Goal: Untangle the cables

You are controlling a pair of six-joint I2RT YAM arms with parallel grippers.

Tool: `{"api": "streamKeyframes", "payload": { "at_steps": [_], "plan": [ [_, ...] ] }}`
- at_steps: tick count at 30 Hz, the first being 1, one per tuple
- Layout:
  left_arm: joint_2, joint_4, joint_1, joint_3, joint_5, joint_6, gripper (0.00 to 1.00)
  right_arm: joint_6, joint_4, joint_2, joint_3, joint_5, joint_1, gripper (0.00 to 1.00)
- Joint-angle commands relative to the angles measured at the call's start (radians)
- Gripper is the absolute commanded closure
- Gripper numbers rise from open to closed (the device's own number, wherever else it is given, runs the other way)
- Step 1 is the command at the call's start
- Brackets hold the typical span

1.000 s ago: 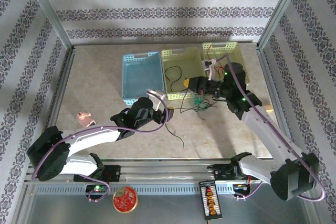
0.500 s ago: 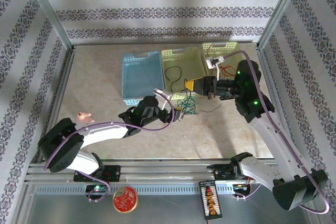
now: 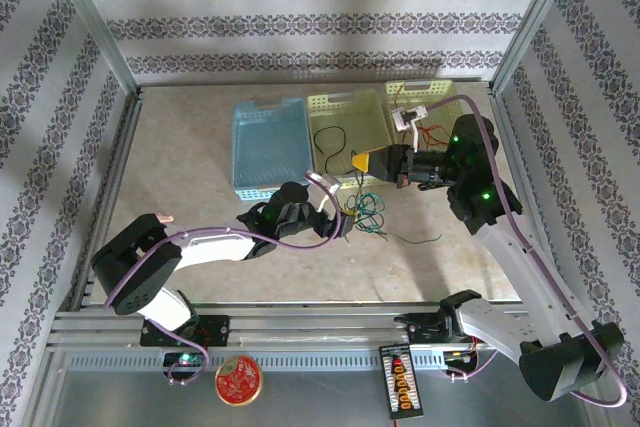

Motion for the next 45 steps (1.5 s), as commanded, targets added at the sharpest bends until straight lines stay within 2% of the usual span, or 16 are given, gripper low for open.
{"api": "streamKeyframes", "payload": {
  "at_steps": [1, 9, 14, 16, 18, 21, 23, 26, 34, 41, 45],
  "plan": [
    [0.027, 0.054, 0.006, 0.037, 0.126, -0.008, 0.12, 0.012, 0.062, -0.017, -0.007, 0.009, 0.005, 0.99],
    [0.063, 0.048, 0.006, 0.055, 0.207, -0.010, 0.12, 0.044, 0.097, -0.015, -0.009, 0.034, -0.012, 0.99],
    [0.102, 0.073, 0.006, 0.088, 0.200, -0.011, 0.16, 0.073, 0.125, -0.009, -0.013, 0.018, -0.008, 0.99],
    [0.119, 0.075, 0.006, 0.107, 0.199, -0.014, 0.32, 0.081, 0.134, -0.009, -0.016, 0.020, -0.007, 0.99],
    [0.133, 0.083, 0.006, 0.118, 0.186, -0.024, 0.58, 0.087, 0.143, -0.010, -0.016, 0.024, -0.007, 0.99],
    [0.139, 0.113, 0.007, 0.103, 0.131, -0.035, 0.89, 0.088, 0.145, -0.015, -0.006, 0.038, -0.014, 0.99],
    [0.131, 0.121, 0.008, 0.076, 0.078, -0.037, 1.00, 0.089, 0.141, -0.021, 0.003, 0.055, -0.031, 0.99],
    [0.113, 0.122, 0.019, 0.024, 0.020, -0.038, 1.00, 0.095, 0.135, -0.044, 0.014, 0.097, -0.092, 0.99],
    [0.016, 0.075, 0.055, -0.151, 0.031, -0.040, 1.00, 0.106, 0.102, -0.139, 0.007, 0.283, -0.315, 1.00],
    [-0.069, -0.017, 0.061, -0.239, -0.014, -0.024, 1.00, 0.051, 0.047, -0.199, 0.005, 0.441, -0.355, 1.00],
    [-0.078, -0.010, 0.061, -0.274, -0.052, -0.048, 1.00, 0.065, 0.083, -0.166, 0.041, 0.401, -0.354, 1.00]
  ]
}}
